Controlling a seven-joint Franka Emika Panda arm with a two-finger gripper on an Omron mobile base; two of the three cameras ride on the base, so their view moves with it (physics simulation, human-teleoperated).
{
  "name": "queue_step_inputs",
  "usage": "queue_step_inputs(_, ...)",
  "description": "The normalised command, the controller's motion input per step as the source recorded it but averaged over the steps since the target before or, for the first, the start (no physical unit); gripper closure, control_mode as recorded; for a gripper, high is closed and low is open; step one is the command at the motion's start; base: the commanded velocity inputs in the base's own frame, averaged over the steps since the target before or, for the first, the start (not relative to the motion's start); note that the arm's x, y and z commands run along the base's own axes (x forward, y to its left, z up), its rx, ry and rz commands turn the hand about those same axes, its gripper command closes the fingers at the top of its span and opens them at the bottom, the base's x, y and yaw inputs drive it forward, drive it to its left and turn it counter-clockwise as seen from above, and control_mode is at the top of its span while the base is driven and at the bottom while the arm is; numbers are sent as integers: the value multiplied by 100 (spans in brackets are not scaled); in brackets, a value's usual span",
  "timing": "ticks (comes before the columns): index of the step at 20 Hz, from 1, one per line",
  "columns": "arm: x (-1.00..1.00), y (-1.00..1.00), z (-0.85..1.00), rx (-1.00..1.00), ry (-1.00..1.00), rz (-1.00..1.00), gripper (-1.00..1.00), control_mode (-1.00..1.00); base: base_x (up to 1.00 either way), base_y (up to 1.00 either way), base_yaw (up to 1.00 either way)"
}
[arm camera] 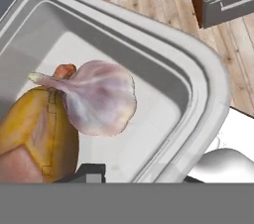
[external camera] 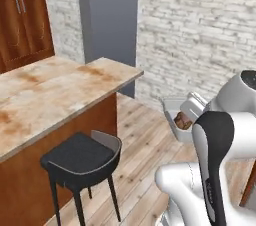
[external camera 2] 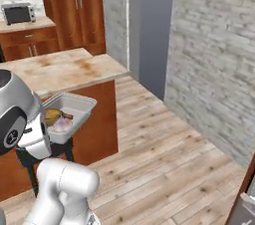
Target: Place the tupperware containing the chicken drumstick and garlic meal in the microwave. Close the microwave door and press the start button to reheat the meal.
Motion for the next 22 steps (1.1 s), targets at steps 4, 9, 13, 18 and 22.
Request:
queue_step_inputs(4, 0, 0, 0, 0, 0, 0, 100, 100, -34, 99, 72)
queue_step_inputs(9, 0, 0, 0, 0, 0, 0, 100, 100, -7, 94, 74)
queue_step_inputs(13, 0, 0, 0, 0, 0, 0, 100, 100, -1, 91, 72)
queue_step_inputs(18, 0, 0, 0, 0, 0, 0, 100, 100, 0, 93, 70)
queue_step_inputs(22, 0, 0, 0, 0, 0, 0, 100, 100, 0, 93, 66)
